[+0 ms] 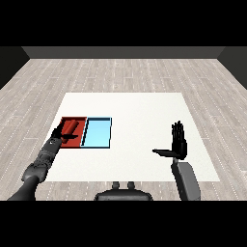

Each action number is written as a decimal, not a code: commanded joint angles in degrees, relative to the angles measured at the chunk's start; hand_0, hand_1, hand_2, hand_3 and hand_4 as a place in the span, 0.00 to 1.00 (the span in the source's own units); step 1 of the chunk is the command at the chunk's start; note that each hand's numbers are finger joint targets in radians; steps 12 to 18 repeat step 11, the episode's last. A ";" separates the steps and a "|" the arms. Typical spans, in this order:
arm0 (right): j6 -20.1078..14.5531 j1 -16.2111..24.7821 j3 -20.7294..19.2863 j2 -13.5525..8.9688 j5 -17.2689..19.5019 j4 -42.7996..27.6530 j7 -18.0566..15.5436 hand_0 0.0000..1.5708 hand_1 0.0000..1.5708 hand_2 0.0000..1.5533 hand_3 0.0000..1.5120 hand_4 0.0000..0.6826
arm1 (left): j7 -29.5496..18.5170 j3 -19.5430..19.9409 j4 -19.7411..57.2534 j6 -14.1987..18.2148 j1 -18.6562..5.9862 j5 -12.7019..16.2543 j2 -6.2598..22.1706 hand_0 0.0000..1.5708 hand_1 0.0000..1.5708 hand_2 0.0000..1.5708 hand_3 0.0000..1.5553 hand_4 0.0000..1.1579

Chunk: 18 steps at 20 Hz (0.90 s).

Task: Pick the red can and put it in the red box

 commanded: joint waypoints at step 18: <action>2.90 -0.08 0.83 0.22 -0.45 1.25 -1.57 0.00 0.00 0.00 0.00 0.00 | -38.10 16.08 -27.93 -5.70 5.41 19.51 -9.10 0.00 0.00 0.00 0.00 0.00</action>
